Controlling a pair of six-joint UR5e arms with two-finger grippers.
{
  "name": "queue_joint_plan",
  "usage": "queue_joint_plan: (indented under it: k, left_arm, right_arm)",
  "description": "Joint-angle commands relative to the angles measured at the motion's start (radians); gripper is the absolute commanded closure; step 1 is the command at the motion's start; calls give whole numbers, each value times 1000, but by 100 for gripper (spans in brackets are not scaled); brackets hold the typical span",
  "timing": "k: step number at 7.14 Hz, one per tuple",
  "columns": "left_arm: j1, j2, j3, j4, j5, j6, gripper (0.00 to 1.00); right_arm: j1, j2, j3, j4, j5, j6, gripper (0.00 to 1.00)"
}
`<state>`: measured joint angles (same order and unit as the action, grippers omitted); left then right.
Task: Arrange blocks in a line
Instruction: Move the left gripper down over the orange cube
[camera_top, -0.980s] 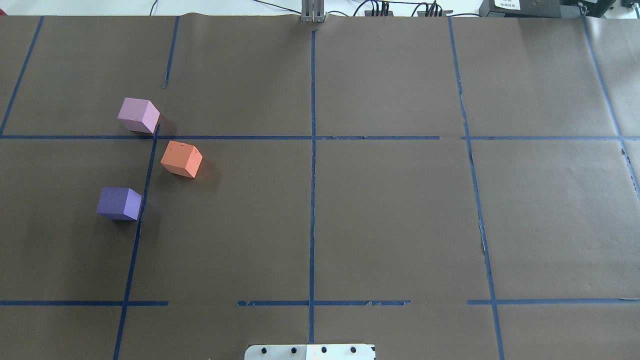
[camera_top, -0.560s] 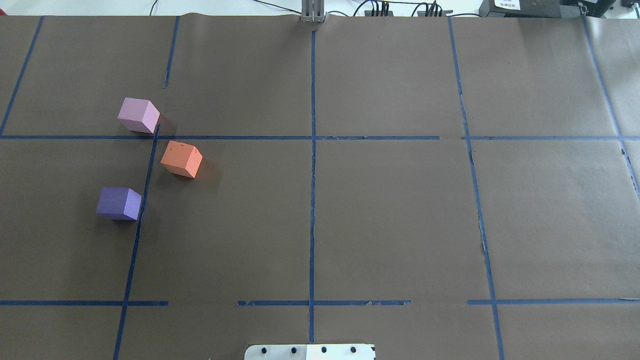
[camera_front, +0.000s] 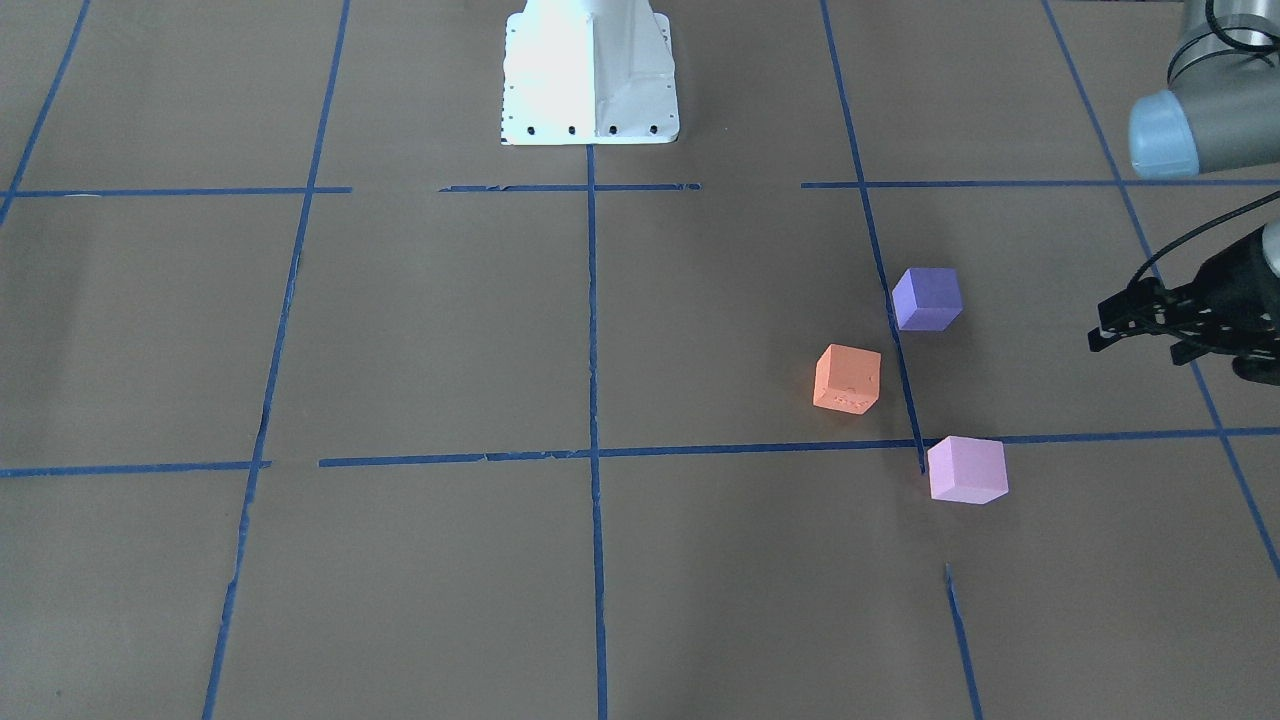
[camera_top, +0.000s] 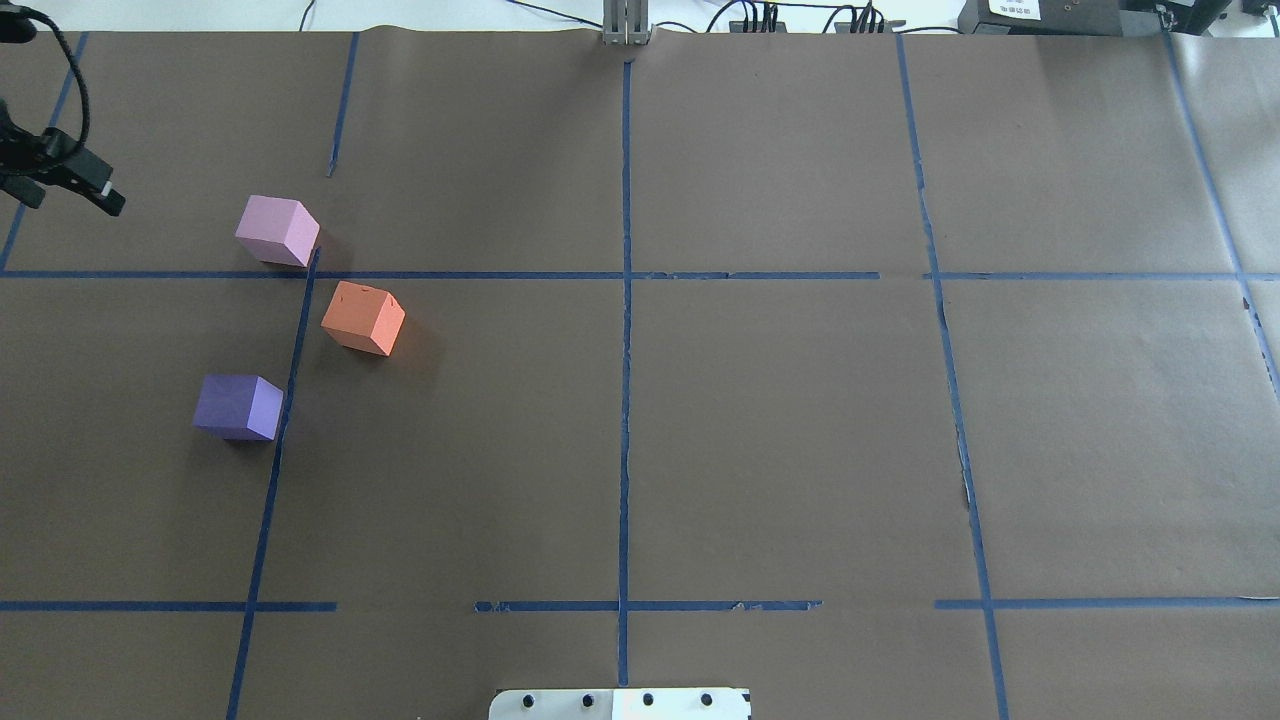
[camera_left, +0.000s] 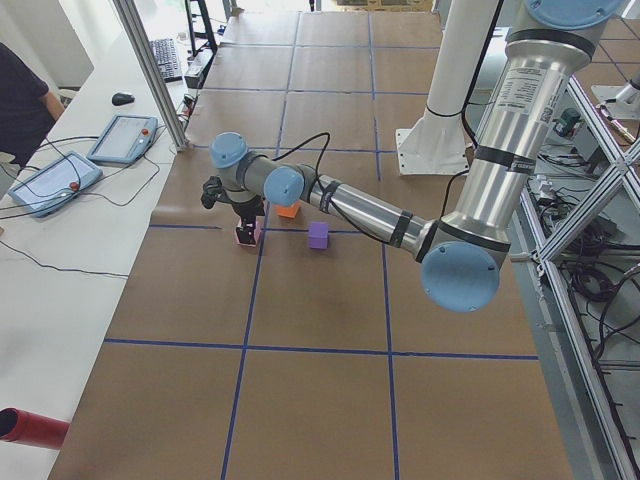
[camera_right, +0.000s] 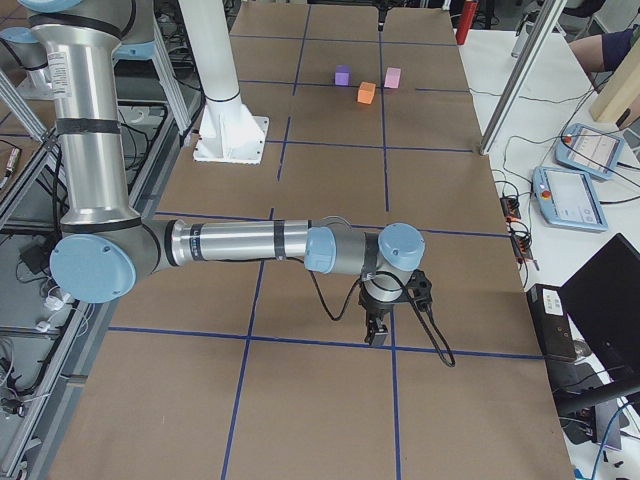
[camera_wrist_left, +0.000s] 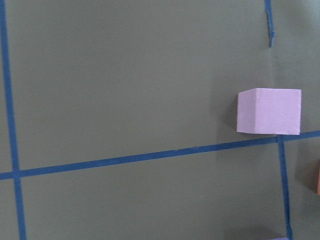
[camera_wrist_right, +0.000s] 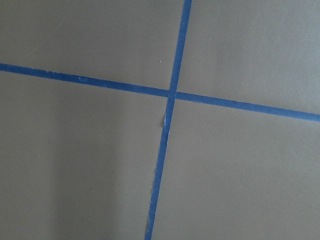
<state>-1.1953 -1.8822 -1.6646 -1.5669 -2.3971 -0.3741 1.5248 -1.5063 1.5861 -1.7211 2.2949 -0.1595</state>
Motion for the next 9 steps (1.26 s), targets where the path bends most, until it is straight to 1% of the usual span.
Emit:
queue_joint_plan:
  k: [1,2,3,5,6,7,9]
  left_arm:
    - [144,-96,9,-1,39,-223,0]
    - [192,-118,9,-1,106,-251,0]
    - [228,-142,17,-2,128,-265,0]
    - [294,-167,35,-7,131,-266,0]
    - [325,-178,69,-30,198,-267,0]
    - [336,-179,72,-56,214,-267,0]
    - [361,-178,94,-117,205,-267,0]
  right_arm:
    - [0,0,0,0,0,0,0]
    - [0,0,0,0,0,0,0]
    - [0,0,0,0,0,0,0]
    - [0,0,0,0,0,0,0]
    - [2,0,0,0,0,0,0]
    - [0,0,0,0,0,0,0]
    - [0,0,0,0,0,0,0]
